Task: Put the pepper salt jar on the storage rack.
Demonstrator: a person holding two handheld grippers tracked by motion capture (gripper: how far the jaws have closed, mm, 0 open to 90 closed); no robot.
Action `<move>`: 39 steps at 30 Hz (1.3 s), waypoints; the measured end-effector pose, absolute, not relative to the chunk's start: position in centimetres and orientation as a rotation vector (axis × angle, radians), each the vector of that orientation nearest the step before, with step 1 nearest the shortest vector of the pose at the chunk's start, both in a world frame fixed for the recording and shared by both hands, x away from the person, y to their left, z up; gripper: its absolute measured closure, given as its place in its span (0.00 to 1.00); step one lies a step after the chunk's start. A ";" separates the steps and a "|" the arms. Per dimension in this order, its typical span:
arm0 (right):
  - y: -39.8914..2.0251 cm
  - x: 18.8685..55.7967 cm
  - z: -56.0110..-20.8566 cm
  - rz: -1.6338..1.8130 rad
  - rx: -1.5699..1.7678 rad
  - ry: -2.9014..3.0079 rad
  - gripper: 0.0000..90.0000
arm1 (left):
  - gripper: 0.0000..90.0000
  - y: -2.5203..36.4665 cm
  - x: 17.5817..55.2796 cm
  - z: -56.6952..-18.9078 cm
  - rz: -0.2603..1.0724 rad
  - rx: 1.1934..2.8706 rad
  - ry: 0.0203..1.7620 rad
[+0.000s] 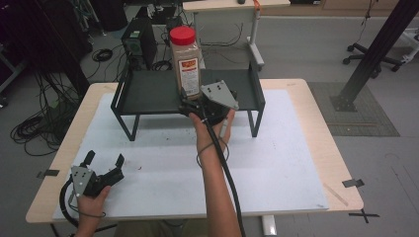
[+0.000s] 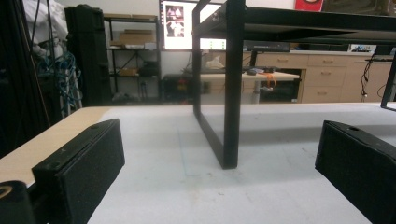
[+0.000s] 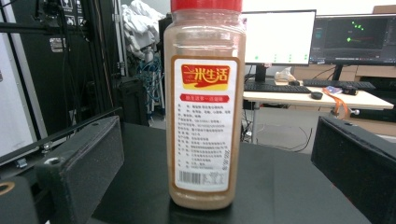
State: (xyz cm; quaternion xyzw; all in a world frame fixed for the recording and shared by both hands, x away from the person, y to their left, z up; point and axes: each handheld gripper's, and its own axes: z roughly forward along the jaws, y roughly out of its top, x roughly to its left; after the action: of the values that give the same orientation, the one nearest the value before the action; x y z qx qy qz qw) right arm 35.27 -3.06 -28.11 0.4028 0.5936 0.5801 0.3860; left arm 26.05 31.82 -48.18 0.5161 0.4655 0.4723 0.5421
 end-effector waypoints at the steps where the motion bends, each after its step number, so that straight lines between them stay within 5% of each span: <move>1: -3.3 35.1 -28.2 1.472 1.028 1.513 0.02 | 0.02 31.8 26.0 -48.2 1.121 1.228 1.107; 39: -10.7 30.5 -33.4 1.507 1.009 1.482 0.02 | 0.02 31.7 26.1 -48.1 1.138 1.226 1.129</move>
State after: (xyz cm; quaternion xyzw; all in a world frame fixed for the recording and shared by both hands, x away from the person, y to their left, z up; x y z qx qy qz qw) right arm 30.55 -10.67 -33.37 0.3967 0.5830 0.5926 0.3893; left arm 26.07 31.68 -48.15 0.5143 0.4734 0.4774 0.5324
